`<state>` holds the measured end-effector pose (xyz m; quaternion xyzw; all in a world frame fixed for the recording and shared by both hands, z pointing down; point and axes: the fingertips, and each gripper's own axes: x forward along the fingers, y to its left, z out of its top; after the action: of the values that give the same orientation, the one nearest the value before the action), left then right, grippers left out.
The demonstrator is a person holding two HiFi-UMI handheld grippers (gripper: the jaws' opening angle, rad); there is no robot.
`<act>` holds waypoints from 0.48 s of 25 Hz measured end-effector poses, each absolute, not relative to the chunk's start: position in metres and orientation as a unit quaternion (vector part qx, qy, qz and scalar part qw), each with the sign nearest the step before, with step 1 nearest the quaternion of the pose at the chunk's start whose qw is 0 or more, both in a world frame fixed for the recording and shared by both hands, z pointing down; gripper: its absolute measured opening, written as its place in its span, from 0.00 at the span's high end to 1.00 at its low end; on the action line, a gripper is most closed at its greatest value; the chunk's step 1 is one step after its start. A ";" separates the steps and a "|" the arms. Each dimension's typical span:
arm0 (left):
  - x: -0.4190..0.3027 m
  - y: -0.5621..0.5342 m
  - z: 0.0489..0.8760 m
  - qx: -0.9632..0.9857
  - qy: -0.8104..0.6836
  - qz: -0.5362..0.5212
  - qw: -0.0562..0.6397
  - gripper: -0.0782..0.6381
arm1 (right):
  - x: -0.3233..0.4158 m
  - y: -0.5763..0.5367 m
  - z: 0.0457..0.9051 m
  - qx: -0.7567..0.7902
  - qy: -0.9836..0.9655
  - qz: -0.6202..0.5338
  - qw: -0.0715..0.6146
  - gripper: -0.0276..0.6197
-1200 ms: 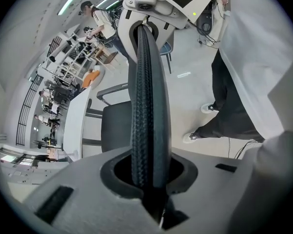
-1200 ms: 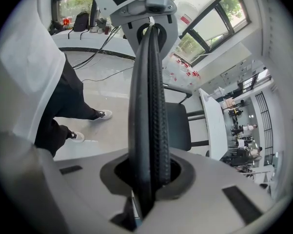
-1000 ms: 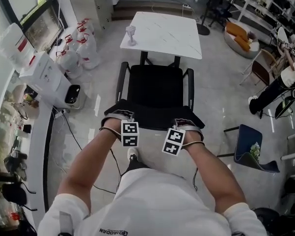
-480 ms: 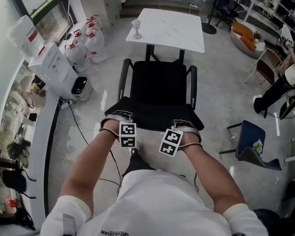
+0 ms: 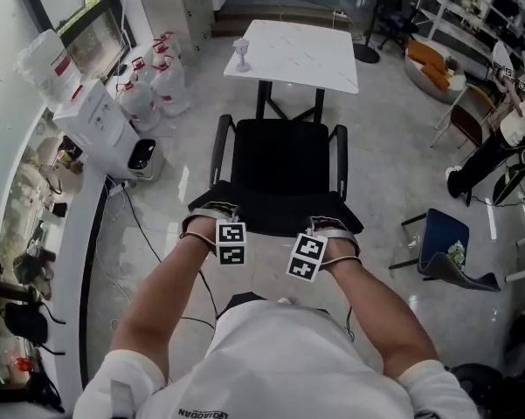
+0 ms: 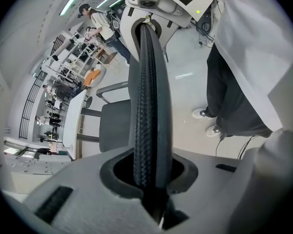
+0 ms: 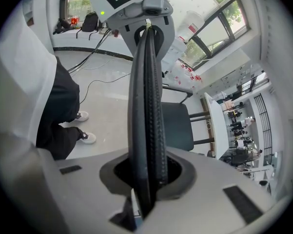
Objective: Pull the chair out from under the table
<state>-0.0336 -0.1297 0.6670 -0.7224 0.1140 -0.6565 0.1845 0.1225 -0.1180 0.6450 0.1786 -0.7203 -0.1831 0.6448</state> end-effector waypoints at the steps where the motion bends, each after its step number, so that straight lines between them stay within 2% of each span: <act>1: -0.035 -0.126 0.667 -0.723 0.113 -0.656 0.186 0.79 | 0.121 -0.114 0.646 0.180 -0.720 -0.180 0.645 0.87; 12: -0.042 -0.088 0.670 -0.727 0.097 -0.653 0.188 0.78 | 0.114 -0.069 0.648 0.195 -0.717 -0.164 0.649 0.86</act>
<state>-0.0417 -0.0877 0.6701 -0.7271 0.0973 -0.6532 0.1877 0.1136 -0.0694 0.6477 0.1950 -0.7167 -0.1644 0.6490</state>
